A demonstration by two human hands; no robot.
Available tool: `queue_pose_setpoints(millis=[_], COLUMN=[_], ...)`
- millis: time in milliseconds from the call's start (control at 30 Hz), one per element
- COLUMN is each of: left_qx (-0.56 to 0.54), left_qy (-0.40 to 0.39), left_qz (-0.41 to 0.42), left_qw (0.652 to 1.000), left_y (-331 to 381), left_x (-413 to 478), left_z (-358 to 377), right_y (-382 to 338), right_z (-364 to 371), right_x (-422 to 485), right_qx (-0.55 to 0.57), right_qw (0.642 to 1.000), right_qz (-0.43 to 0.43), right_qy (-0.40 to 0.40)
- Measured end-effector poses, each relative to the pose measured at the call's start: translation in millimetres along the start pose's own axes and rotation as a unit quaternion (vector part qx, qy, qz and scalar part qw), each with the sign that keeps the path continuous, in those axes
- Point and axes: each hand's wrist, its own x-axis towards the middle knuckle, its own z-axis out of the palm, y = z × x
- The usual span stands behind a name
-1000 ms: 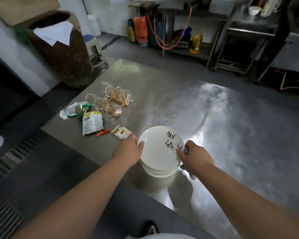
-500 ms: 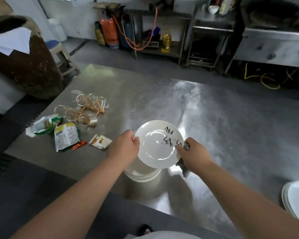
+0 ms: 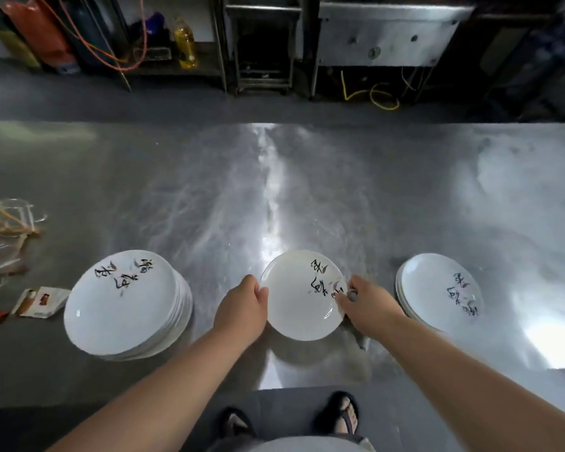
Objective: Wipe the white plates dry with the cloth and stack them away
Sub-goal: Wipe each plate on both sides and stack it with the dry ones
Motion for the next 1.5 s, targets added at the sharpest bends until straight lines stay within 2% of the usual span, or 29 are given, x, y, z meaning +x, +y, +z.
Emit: queue_pose_setpoints(millis=[133,333,533,600,700,733,800,867,967,1033,1200,1267,1400,1433,1500], left_qx=[0.029,0.103,0.122,0.114,0.105,0.114,0.149,0.185,0.214,0.226,0.245,0.248,0.254,0.253,0.254], left_qy=[-0.026,-0.001,0.013,0.023,0.064,0.052,-0.022,-0.062,-0.066,-0.065,-0.065,-0.075,-0.082,-0.082,-0.081], left_qz=[-0.014,-0.010,-0.008,0.011,0.081,0.091,0.093,0.119,0.148,0.142,0.155,0.161,0.167,0.164,0.162], left_qw=[0.999,0.995,0.992,0.993,0.989,0.988,0.984,0.974,0.963,0.961,0.955,0.952,0.949,0.950,0.950], left_y=[0,2,-7,-11,-25,-29,-39,-46,-49,-50,-49,-50,-50,-50,-50], left_x=[-13,-12,-5,-6,-12,-14,-18,-19,-18,-17,-15,-16,-16,-16,-16], left_z=[42,73,83,83,82,83,85,90,96,100,102,101,99,99,100], right_y=[34,51,54,49,37,31,21,17,27,40,63,53,22,21,32], right_z=[12,20,15,3,-9,-10,-2,20,68,94,100,88,83,87,99], right_x=[7,21,23,19,14,11,8,9,7,1,6,23,37,33,17], right_qx=[-0.050,-0.115,-0.113,-0.122,-0.038,-0.024,-0.044,-0.098,-0.259,-0.331,-0.358,-0.364,-0.337,-0.329,-0.334], right_qw=[0.998,0.992,0.990,0.991,0.995,0.991,0.976,0.955,0.914,0.881,0.835,0.838,0.882,0.882,0.858], right_qz=[0.009,0.010,0.003,-0.006,-0.060,-0.098,-0.185,-0.265,-0.311,-0.336,-0.411,-0.402,-0.323,-0.328,-0.383], right_qy=[-0.044,-0.051,-0.083,-0.048,0.070,0.093,0.107,0.088,-0.012,-0.040,-0.074,-0.065,-0.068,-0.070,-0.076])
